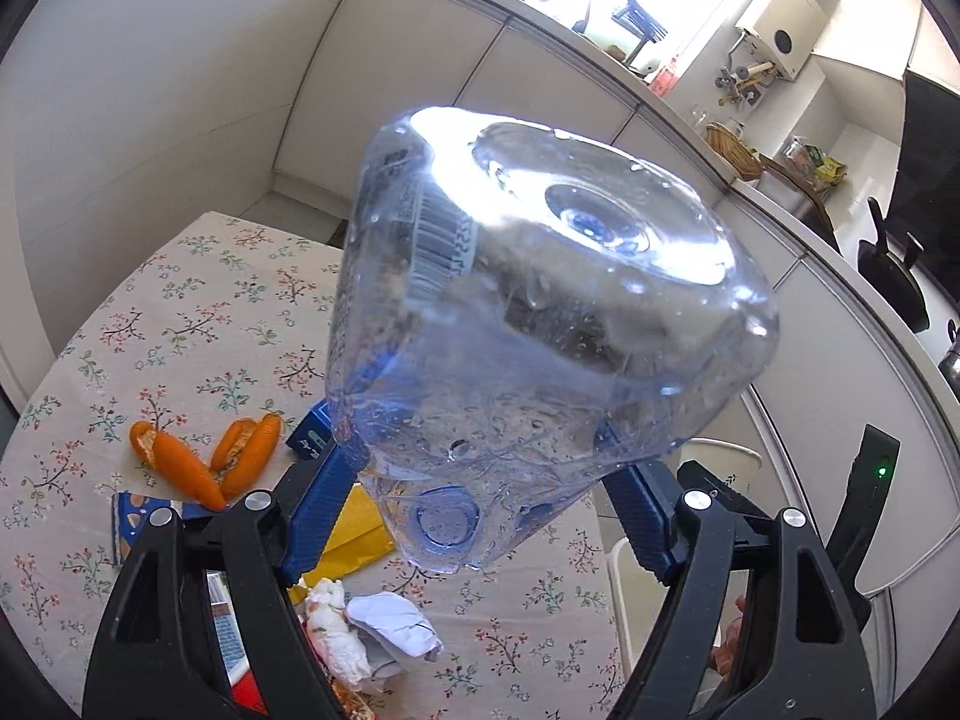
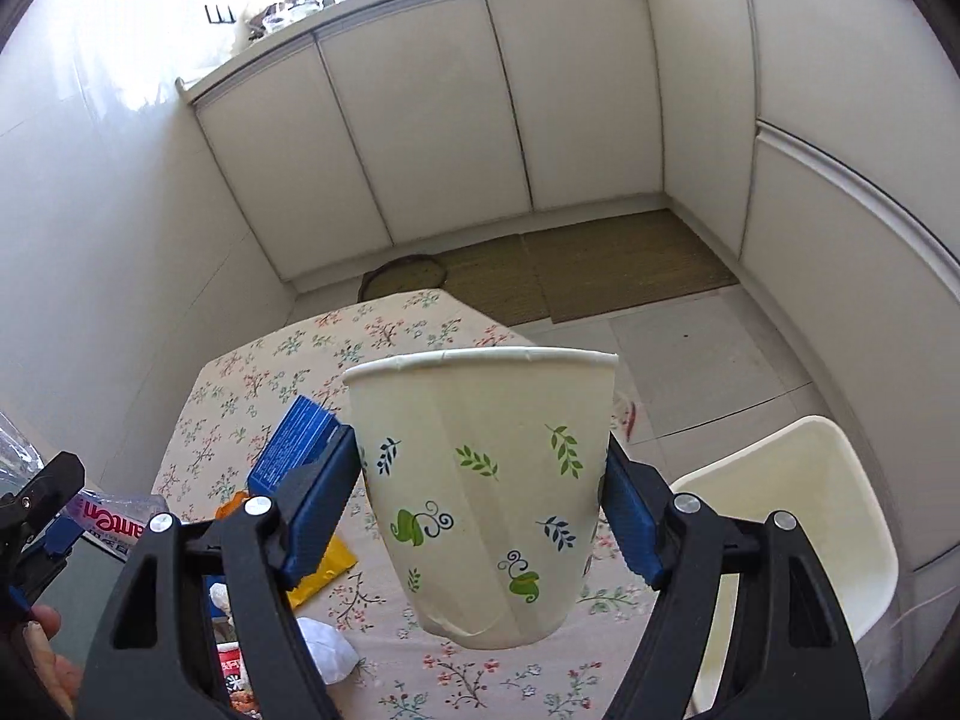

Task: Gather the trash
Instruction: 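Carry cup and bottle over the white bin and release both tools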

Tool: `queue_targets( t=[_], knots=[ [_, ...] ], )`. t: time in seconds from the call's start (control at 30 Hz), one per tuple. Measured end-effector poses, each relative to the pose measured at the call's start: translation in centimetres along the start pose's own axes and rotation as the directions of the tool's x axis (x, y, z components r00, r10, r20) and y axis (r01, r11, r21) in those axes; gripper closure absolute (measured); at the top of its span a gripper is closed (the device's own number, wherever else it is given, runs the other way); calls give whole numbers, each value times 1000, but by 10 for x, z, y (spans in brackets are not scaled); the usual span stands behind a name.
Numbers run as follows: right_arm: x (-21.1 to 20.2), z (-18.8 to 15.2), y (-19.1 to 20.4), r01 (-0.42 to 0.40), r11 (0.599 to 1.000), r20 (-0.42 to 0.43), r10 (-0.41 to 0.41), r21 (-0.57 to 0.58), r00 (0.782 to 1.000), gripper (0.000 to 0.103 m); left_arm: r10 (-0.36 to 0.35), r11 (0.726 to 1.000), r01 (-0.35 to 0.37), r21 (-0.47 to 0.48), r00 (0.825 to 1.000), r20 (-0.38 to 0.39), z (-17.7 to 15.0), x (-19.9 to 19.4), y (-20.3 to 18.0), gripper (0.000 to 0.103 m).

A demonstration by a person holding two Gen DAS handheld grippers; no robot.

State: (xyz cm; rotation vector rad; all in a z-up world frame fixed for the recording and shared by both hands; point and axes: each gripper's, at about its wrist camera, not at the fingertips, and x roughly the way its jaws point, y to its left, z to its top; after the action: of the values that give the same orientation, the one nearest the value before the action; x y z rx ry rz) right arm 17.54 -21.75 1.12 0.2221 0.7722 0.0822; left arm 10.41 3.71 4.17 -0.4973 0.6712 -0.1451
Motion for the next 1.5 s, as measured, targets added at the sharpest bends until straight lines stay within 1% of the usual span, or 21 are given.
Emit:
queue_targets(
  t=[0.1,0.2,0.27,0.33,0.47,0.6,0.7,0.83,0.97,1.03,1.13,1.23,1.3,1.37,1.5],
  knots=[
    [-14,2,-22,54,998,51,-55,25,997,28,-18,1000,18,26,1000,-3,-6,5,-11,27],
    [-26,1,-46,128,990,88,-132,54,987,28,-32,998,32,49,999,-14,-12,12,-22,27],
    [-32,-2,-64,178,981,98,-186,79,978,28,-39,997,41,64,999,-24,-17,17,-30,27],
    [-35,-5,-83,228,968,90,-237,103,967,28,-48,996,50,80,998,-35,-22,23,-39,27],
    [-41,-15,-114,333,935,62,-342,124,938,27,-65,990,71,123,996,-56,-35,32,-56,27],
    [-43,-20,-136,436,893,33,-442,113,896,26,-77,983,89,163,994,-82,-46,41,-73,27],
    [-44,-23,-150,492,864,5,-495,108,869,24,-86,978,104,181,991,-106,-54,48,-81,27],
    [-54,-26,-165,514,850,-6,-517,119,856,15,-97,963,125,239,987,-125,-62,57,-101,27],
    [-67,-25,-173,522,844,10,-527,122,850,12,-115,945,155,287,982,-150,-74,67,-121,27],
    [-74,-26,-178,527,840,16,-533,130,846,8,-116,937,162,308,980,-164,-80,73,-130,27],
    [-79,-26,-185,531,836,10,-537,140,844,7,-125,936,178,304,974,-187,-85,85,-140,27],
    [-90,-26,-199,526,832,8,-536,177,844,7,-149,937,213,278,961,-233,-90,101,-150,27],
    [-100,-28,-212,521,825,6,-535,220,845,7,-155,933,227,278,953,-259,-94,112,-160,27],
    [-107,-29,-224,514,818,-1,-532,258,847,7,-165,927,249,280,942,-294,-99,124,-172,27],
    [-119,-35,-245,514,800,-18,-536,309,844,7,-172,919,279,279,920,-353,-114,143,-192,27]
  ],
)
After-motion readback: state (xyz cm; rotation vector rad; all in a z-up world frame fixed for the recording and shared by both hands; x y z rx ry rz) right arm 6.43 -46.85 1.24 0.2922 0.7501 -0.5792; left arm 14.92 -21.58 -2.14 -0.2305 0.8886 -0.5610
